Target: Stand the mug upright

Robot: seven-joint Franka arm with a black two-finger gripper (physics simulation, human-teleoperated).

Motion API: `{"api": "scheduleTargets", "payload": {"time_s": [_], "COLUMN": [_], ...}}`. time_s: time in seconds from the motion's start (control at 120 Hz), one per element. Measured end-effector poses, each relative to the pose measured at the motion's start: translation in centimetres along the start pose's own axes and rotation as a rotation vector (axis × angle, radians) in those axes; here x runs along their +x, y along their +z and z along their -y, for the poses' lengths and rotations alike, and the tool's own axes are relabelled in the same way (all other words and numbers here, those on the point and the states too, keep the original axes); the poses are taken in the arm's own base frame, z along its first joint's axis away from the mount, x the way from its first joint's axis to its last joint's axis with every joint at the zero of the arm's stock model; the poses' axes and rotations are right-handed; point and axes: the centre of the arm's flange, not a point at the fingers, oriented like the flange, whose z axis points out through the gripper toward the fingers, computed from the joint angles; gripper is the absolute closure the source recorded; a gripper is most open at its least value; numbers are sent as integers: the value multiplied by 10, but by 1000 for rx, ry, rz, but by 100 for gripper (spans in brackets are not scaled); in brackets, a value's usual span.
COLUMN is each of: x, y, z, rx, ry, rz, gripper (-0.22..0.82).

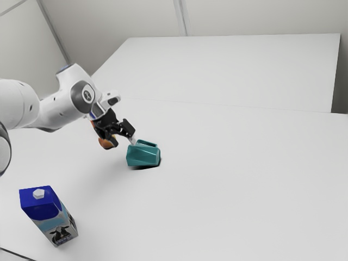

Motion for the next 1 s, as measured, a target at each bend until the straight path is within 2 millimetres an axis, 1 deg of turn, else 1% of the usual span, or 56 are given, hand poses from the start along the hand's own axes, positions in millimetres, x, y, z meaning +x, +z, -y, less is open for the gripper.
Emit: {"api": "scheduleTargets", "payload": {"time_s": [0.183,0.458,0.717,0.85,1.0], "x": [-4,-3,-4,-4,-4], "y": [14,31,35,44,50], "z": [4,9,22,29,31], "rx": [-50,-145,-222,-266,-309], "ry": [-9,-36,-50,-62,-62], "rz": [-4,-36,-91,-114,-135], "gripper": [0,0,0,0,0]}}
